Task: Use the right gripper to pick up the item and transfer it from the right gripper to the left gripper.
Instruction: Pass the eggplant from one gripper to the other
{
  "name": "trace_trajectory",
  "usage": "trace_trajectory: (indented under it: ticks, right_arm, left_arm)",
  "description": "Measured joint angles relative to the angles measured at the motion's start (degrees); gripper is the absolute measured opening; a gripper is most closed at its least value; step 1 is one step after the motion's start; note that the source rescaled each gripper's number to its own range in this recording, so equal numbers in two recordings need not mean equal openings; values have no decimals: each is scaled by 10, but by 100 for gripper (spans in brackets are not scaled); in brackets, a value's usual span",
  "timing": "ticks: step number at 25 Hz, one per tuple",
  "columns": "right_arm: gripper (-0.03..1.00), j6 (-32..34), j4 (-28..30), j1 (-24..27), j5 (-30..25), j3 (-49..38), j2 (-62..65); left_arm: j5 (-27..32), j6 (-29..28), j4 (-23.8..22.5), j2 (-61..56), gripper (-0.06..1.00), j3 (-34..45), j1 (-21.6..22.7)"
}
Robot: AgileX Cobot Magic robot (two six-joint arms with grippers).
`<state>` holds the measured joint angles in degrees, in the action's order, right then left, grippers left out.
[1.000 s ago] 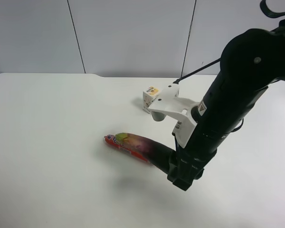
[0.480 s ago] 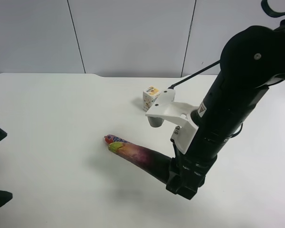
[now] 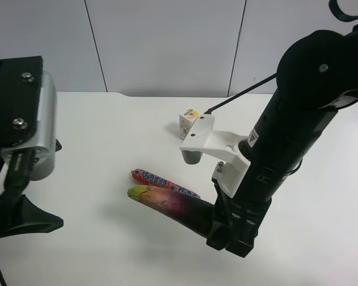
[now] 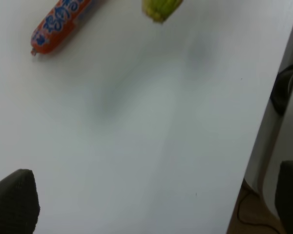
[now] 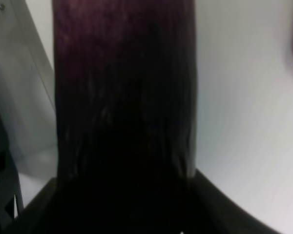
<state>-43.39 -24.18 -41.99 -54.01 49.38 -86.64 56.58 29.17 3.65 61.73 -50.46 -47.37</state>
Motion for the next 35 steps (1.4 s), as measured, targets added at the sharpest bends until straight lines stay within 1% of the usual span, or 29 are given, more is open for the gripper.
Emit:
trace_trajectory:
  ticks: [7, 11, 16, 30, 35]
  right_arm:
    - [0, -57, -42, 0, -1, 0, 0]
    - [0, -86, -68, 0, -1, 0, 0]
    - [0, -107, -94, 0, -15, 0, 0]
    - [0, -131, -116, 0, -16, 0, 0]
    - [0, -132, -127, 0, -15, 0, 0]
  left_arm:
    - [-5, 0, -4, 32, 94, -15, -24]
    - [-4, 0, 0, 39, 94, -16, -45]
    - [0, 2, 2, 60, 94, -18, -70]
    - [-6, 10, 1, 117, 93, -34, -71]
    - [-24, 15, 1, 132, 93, -37, -71]
